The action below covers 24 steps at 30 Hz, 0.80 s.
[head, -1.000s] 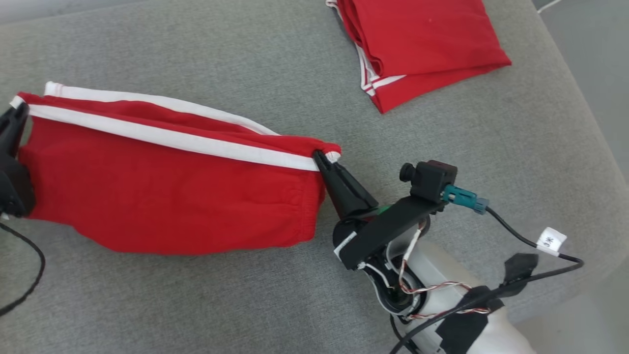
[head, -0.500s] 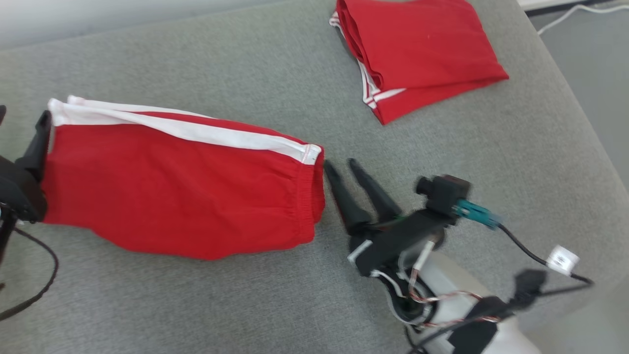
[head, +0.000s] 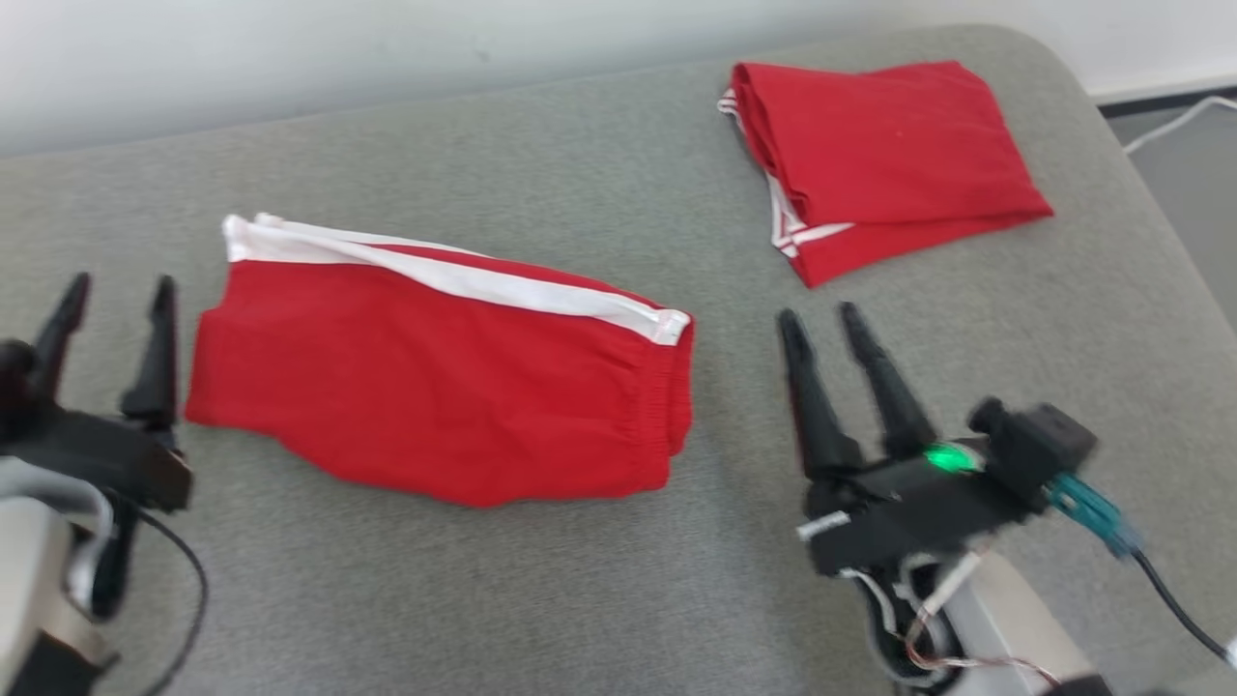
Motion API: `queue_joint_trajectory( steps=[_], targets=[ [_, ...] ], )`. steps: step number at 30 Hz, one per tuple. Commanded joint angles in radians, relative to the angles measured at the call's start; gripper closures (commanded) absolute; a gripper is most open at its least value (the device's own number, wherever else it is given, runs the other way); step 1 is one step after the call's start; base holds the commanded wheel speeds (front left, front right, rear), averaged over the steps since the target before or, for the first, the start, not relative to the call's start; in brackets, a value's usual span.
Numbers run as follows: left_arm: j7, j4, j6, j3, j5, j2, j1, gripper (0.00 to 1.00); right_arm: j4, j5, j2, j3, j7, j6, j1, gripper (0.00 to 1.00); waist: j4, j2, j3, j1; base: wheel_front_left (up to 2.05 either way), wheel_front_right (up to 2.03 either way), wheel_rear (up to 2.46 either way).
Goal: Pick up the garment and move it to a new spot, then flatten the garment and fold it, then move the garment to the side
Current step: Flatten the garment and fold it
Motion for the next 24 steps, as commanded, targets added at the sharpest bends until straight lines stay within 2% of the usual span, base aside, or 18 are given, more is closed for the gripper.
queue_joint_trajectory(
  steps=[1,4,5,8,10,15,24],
  targets=[
    [-0.005,-0.053,0.024,0.010,0.033,-0.009,0.039,0.00,-0.042,-0.095,-0.002,-0.052,-0.001,0.000,0.037,0.00,0.034,0.0000,-0.015,0.0002,0.00,0.00,0.00],
    [-0.005,-0.120,0.047,0.003,0.070,-0.038,0.090,0.00,-0.128,-0.211,0.041,-0.169,-0.001,0.000,0.131,0.00,0.069,0.0000,-0.016,0.0002,0.00,0.00,0.00],
    [-0.005,-0.120,0.047,0.003,0.070,-0.038,0.090,0.00,-0.128,-0.211,0.041,-0.169,-0.001,0.000,0.131,0.00,0.069,0.0000,-0.016,0.0002,0.00,0.00,0.00],
    [-0.005,-0.150,0.054,0.007,0.081,-0.063,0.119,0.00,-0.198,-0.314,0.057,-0.234,-0.001,0.000,0.206,0.00,0.090,0.0000,-0.018,0.0002,0.00,0.00,0.00],
    [-0.005,-0.147,0.050,0.007,0.078,-0.085,0.133,0.00,-0.218,-0.363,0.066,-0.242,-0.001,0.000,0.255,0.00,0.100,0.0000,-0.022,0.0002,0.00,0.00,0.00],
    [-0.005,-0.100,0.026,0.020,0.066,-0.114,0.146,0.00,-0.228,-0.394,0.080,-0.226,-0.001,0.000,0.304,0.00,0.096,0.0000,-0.027,0.0002,0.00,0.00,0.00],
    [-0.005,0.065,-0.022,0.038,0.049,-0.103,0.099,0.00,-0.230,-0.392,0.085,-0.184,-0.001,0.000,0.280,0.00,0.024,0.0000,0.004,0.0002,0.00,0.00,0.00]
  ],
)
